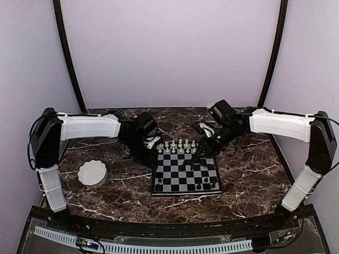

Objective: Set up the chess pieces on the board
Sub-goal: Pick up the pawn from the chessboard.

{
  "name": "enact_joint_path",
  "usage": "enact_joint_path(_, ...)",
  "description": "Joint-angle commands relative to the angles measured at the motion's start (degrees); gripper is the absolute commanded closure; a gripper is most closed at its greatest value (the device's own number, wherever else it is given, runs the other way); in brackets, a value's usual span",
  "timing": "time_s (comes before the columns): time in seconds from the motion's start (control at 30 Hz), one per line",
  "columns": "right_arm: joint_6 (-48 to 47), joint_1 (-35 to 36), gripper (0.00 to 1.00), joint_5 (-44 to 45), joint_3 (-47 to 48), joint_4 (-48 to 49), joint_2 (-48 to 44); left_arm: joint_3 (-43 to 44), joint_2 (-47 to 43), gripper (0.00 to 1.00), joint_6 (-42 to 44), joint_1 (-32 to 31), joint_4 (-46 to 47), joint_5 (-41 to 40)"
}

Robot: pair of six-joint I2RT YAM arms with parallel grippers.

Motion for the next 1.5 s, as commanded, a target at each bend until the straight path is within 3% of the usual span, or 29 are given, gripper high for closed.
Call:
enact_joint_path(0.0,-1.11,1.04,0.78,2.83,1.66,-1.35,1.49,0.85,0.65,0.60,-3.23,-0.02,-2.77,0.06)
enact_joint_path(0.27,-1.17,1.25,0.78,2.42,2.09,-1.43,2.28,-0.37,0.47,0.57,-5.18,-0.24,-1.23,0.75)
enact_joint_path(0.5,-1.60,1.25,0.78,2.60,2.32,-1.56,2.76,0.41,1.91,0.68,-6.89,-0.26,-1.56,1.02)
enact_joint_path(0.83,-1.53,1.25,0.78,2.47,1.64,-1.01,2.69,2.07,4.43,0.70,-8.17,-0.37,-2.30,-0.28)
enact_joint_path(1.47,-1.53,1.25,0.79,2.31,1.39,-0.88,2.95,4.59,6.23,0.87,-7.41,-0.30,-2.94,1.93)
